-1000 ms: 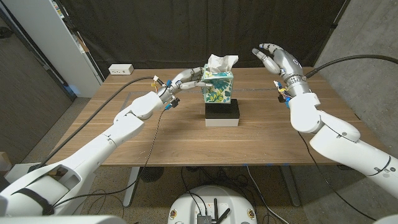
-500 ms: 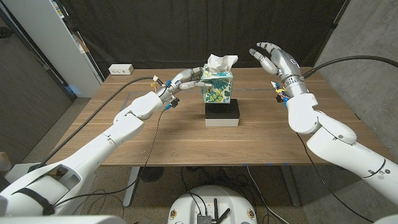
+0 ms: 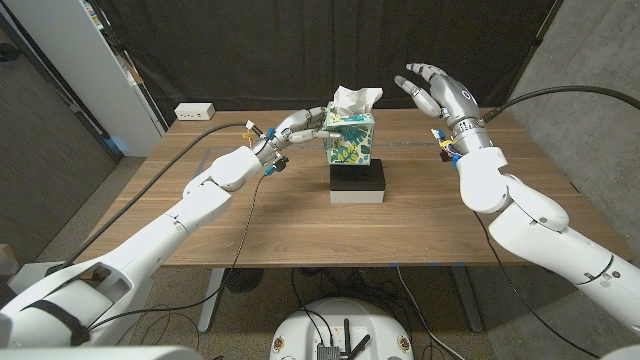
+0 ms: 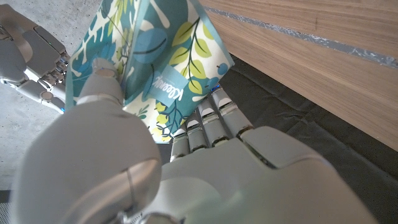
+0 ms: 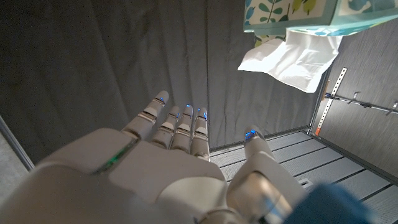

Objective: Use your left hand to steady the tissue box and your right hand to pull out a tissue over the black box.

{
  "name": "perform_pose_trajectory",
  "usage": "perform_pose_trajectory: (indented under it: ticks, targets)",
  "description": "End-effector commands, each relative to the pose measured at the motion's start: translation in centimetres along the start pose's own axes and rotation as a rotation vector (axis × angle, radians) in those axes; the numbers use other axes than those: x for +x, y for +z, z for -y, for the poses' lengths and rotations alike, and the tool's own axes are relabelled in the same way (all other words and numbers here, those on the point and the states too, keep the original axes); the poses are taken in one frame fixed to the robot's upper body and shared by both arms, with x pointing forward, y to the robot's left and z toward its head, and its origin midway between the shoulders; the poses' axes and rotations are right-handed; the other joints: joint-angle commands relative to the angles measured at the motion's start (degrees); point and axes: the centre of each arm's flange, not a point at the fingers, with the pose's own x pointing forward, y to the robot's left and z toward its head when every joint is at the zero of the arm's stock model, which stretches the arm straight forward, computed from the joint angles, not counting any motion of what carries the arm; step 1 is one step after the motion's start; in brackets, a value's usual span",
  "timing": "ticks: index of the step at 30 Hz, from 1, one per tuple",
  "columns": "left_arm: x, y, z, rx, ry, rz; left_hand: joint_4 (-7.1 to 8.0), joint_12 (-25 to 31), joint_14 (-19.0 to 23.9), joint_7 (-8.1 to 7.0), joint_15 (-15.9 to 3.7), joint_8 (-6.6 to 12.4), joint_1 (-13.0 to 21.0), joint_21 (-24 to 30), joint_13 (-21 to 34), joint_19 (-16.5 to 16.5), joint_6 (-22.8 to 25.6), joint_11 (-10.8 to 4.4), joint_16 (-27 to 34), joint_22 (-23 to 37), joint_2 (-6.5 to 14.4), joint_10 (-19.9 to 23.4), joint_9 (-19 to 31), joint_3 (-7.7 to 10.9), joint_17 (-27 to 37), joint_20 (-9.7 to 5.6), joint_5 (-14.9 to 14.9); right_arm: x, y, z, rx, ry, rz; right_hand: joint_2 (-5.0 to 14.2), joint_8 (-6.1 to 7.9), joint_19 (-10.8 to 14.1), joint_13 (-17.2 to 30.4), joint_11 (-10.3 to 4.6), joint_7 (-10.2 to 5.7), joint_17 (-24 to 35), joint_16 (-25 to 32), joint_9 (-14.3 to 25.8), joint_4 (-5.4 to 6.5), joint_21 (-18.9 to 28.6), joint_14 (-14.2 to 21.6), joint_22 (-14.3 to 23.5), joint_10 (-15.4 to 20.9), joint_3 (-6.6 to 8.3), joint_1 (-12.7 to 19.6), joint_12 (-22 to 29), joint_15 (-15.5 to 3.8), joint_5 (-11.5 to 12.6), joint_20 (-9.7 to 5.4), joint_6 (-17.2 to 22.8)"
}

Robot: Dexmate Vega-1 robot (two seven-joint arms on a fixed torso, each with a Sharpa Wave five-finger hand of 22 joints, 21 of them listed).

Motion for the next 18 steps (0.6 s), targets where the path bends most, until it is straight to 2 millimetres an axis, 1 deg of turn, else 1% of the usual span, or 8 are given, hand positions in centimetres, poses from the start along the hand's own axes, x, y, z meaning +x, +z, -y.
perform_pose_trajectory:
  ticks: [1, 10, 13, 18]
  targets:
    - [0.2, -0.1, 0.0, -0.003, -0.002, 0.004, -0.11, -0.02, 0.47, 0.15, -5.75, 0.10, -0.21, -0.31, 0.22, 0.17, 0.65, 0.17, -0.16, 0.17, 0.51, 0.34, 0.17, 0.45, 0.10, -0.25, 0.21, 0.6, 1.4, -0.2, -0.008, 0.010, 0.056, 0.65, 0.10, 0.48, 0.10, -0.11, -0.44, 0.00, 0.00, 0.31, -0.22, 0.26, 0.53, 0.31, -0.02, 0.24, 0.97, -0.09, -1.84, 0.61, -0.14, 0.42]
    - [0.4, -0.2, 0.0, -0.005, -0.004, 0.006, -0.07, -0.05, 0.43, 0.24, -5.75, 0.04, -0.34, -0.32, 0.23, 0.15, 0.56, 0.23, -0.17, 0.17, 0.57, 0.27, 0.16, 0.60, 0.11, -0.23, 0.21, 0.8, 2.3, -0.5, -0.015, 0.027, 0.090, 0.84, 0.06, 0.41, 0.11, -0.26, -0.69, -0.06, -0.06, 0.33, -0.49, 0.17, 0.55, 0.32, -0.09, 0.46, 1.36, -0.17, -1.91, 0.69, -0.14, 0.47]
    - [0.4, -0.2, 0.0, -0.006, -0.004, 0.006, -0.08, -0.02, 0.45, 0.29, -5.76, 0.03, -0.36, -0.32, 0.23, 0.15, 0.55, 0.20, -0.17, 0.17, 0.57, 0.34, 0.16, 0.64, 0.11, -0.25, 0.21, 0.8, 2.6, -0.6, -0.020, 0.028, 0.099, 0.87, 0.02, -0.03, 0.11, -0.25, -0.94, -0.08, -0.26, 0.34, -0.68, -0.04, 0.16, 0.33, -0.16, 0.56, 1.58, -0.23, -1.93, 0.73, 0.47, 0.49]
    - [0.3, -0.1, 0.1, -0.006, -0.006, 0.006, -0.15, -0.01, 0.46, 0.17, -5.73, 0.05, -0.37, -0.31, 0.23, 0.19, 0.64, 0.21, -0.18, 0.17, 0.43, 0.38, 0.15, 0.67, 0.08, -0.28, 0.20, 0.9, 3.1, -0.6, -0.018, 0.040, 0.119, 0.89, -0.03, -0.02, 0.12, -0.25, -0.91, -0.09, -0.32, 0.35, -0.79, -0.06, 0.08, 0.33, -0.38, 0.61, 1.72, -0.33, -1.96, 0.75, 0.52, 0.45]
